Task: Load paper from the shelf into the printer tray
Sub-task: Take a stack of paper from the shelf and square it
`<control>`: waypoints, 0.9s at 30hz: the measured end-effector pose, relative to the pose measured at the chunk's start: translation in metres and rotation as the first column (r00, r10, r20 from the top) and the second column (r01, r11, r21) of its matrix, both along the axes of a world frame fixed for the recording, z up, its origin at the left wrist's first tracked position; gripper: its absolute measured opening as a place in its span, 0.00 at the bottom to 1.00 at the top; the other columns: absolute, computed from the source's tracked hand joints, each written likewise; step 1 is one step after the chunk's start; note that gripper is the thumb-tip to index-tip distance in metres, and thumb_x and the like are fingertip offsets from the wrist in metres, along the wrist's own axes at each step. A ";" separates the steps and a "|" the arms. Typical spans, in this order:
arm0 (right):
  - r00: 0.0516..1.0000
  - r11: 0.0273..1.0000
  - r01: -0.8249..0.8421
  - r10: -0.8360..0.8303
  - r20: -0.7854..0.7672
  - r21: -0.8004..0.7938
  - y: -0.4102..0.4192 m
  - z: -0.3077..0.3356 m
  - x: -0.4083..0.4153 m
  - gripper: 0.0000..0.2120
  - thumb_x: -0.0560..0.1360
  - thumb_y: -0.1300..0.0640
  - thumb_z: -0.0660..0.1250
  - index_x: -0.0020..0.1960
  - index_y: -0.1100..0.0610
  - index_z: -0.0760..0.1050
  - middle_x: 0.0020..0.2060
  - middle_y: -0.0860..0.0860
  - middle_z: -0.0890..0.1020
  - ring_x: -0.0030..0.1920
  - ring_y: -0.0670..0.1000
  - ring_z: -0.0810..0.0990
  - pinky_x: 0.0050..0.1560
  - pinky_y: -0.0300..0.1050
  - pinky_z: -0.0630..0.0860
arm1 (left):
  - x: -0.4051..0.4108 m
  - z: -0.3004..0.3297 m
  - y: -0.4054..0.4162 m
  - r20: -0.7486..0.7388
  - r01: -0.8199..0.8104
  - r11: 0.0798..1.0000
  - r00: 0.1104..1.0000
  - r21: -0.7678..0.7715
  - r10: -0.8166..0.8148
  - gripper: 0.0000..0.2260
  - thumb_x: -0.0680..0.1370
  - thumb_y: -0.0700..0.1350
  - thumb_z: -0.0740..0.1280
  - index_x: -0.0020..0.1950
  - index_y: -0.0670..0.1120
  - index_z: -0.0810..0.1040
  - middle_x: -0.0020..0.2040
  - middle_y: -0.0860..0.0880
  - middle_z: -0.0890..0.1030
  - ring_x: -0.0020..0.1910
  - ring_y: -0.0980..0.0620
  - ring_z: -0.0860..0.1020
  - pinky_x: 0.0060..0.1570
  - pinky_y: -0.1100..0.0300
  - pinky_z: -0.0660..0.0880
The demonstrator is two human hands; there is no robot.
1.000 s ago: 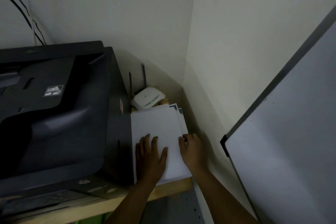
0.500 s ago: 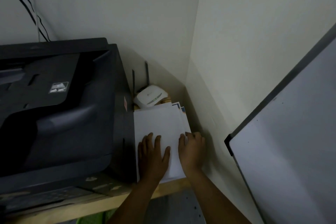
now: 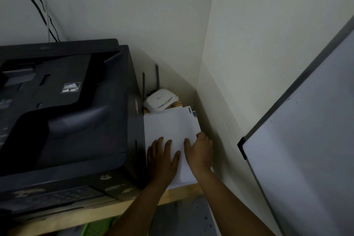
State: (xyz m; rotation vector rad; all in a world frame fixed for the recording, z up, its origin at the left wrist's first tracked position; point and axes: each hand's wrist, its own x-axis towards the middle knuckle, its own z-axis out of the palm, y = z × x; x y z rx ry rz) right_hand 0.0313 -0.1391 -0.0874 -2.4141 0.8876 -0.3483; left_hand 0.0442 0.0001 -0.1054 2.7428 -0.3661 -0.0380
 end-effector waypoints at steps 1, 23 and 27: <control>1.000 1.000 0.002 -0.002 0.008 -0.010 0.001 0.000 0.000 0.22 0.79 0.40 0.68 0.62 0.56 0.76 0.55 0.53 0.82 0.55 0.55 0.80 0.51 0.49 0.81 | 0.000 0.001 0.000 0.003 0.000 1.000 1.000 -0.005 0.000 0.30 0.79 0.68 0.51 0.75 0.54 0.69 0.78 0.46 0.67 0.77 0.41 0.64 0.76 0.41 0.62; 0.980 0.841 -0.187 0.198 0.034 0.507 -0.018 0.030 0.013 0.12 0.87 0.51 0.59 0.69 0.53 0.70 0.57 0.50 0.80 0.54 0.54 0.83 0.51 0.48 0.83 | -0.002 0.019 -0.004 -0.162 -0.099 0.987 0.984 -0.128 0.077 0.27 0.80 0.67 0.55 0.75 0.55 0.65 0.79 0.49 0.62 0.78 0.45 0.58 0.78 0.44 0.59; 0.980 0.826 -0.201 0.163 0.118 0.527 -0.013 0.053 0.009 0.11 0.87 0.52 0.60 0.68 0.50 0.71 0.59 0.51 0.81 0.52 0.51 0.82 0.46 0.43 0.81 | -0.004 0.047 -0.007 -0.201 -0.157 0.964 0.973 -0.215 0.114 0.27 0.81 0.66 0.55 0.76 0.54 0.63 0.79 0.48 0.62 0.76 0.45 0.61 0.76 0.45 0.62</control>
